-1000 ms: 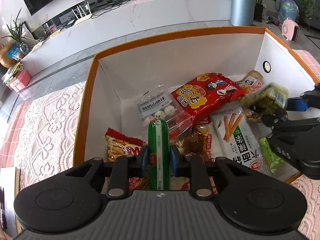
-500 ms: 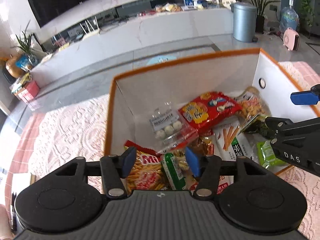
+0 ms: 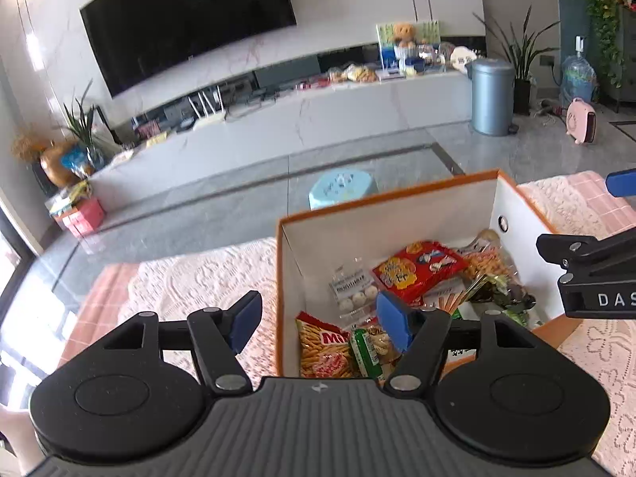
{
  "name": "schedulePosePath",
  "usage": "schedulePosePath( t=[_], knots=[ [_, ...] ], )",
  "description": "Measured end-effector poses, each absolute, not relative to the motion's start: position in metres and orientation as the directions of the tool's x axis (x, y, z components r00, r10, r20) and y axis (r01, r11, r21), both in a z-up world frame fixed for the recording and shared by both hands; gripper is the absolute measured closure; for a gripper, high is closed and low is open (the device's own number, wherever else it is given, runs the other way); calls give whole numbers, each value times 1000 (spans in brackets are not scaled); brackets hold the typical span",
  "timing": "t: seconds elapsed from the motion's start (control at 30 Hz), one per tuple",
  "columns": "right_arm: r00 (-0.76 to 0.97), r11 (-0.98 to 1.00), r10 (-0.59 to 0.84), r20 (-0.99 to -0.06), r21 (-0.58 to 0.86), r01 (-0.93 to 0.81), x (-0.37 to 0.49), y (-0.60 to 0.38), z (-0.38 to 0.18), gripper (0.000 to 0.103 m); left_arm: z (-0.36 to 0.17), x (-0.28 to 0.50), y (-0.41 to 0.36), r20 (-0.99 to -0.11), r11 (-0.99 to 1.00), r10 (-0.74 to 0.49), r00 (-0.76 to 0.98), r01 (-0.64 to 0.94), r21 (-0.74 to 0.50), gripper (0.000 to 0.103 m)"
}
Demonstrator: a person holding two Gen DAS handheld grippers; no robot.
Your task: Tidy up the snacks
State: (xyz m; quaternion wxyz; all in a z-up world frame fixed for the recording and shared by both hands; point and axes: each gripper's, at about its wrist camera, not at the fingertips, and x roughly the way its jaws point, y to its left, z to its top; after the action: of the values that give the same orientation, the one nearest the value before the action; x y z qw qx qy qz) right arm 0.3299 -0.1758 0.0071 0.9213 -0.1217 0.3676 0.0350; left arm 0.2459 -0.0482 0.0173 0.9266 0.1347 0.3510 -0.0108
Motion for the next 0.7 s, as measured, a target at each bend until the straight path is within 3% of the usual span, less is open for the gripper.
schedulePosePath(
  t=[0.47,0.7],
  knots=[
    [871,980,105,-480,-98,-172,233,-178,58,5,45,185,-50,-458,956,80,885,62,287,14],
    [890,982,141,-433,-49,-180,188,-184,54,4,40,150,-52,-343,932,127,931,7,363,10]
  ],
)
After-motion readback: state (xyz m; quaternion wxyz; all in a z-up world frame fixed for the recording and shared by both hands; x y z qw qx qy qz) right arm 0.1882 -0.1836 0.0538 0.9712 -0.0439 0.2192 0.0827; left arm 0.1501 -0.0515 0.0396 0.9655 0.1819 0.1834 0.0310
